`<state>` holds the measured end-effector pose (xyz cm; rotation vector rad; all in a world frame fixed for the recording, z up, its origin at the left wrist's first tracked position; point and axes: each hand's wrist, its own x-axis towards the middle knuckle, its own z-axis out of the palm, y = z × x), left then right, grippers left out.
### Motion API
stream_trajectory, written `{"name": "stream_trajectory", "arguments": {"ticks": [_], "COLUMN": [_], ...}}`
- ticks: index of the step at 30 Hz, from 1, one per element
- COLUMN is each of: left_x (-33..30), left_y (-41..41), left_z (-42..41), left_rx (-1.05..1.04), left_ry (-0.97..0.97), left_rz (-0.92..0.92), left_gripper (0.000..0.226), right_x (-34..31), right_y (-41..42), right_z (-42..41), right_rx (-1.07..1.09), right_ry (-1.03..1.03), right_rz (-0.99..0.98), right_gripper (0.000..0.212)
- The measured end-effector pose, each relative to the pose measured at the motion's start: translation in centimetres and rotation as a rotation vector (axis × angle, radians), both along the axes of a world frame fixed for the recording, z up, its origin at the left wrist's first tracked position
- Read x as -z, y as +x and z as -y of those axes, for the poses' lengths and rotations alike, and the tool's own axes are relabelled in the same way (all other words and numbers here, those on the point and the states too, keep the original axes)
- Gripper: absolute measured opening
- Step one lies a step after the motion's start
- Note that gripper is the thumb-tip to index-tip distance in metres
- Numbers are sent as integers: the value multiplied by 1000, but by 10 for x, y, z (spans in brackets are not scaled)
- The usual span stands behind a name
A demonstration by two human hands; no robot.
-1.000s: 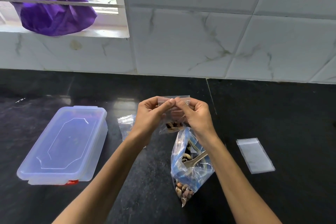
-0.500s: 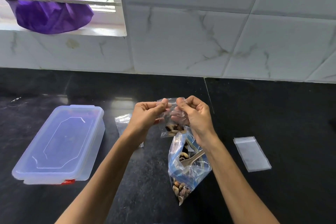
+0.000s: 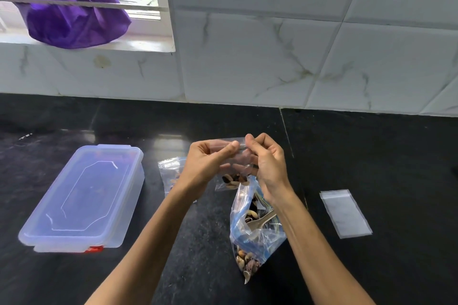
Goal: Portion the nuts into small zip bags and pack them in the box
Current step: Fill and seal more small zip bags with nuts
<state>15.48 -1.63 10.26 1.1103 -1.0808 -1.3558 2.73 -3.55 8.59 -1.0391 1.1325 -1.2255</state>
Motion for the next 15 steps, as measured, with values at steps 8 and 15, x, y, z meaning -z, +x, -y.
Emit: {"name": "stream_trajectory", "arguments": {"ticks": [8, 15], "left_x": [-2, 10], "left_y": [-7, -6], "left_z": [0, -1], "left_rx": [-69, -50], "left_ry": [-79, -10], "left_rz": [18, 6], "left_gripper": [11, 18], "right_x": [5, 7], "right_y": [0, 4], "right_z": [-4, -3], "right_rx": [-46, 12], "right_ry": [-63, -61], "right_rz": [-169, -166], "right_gripper": [39, 24]}}
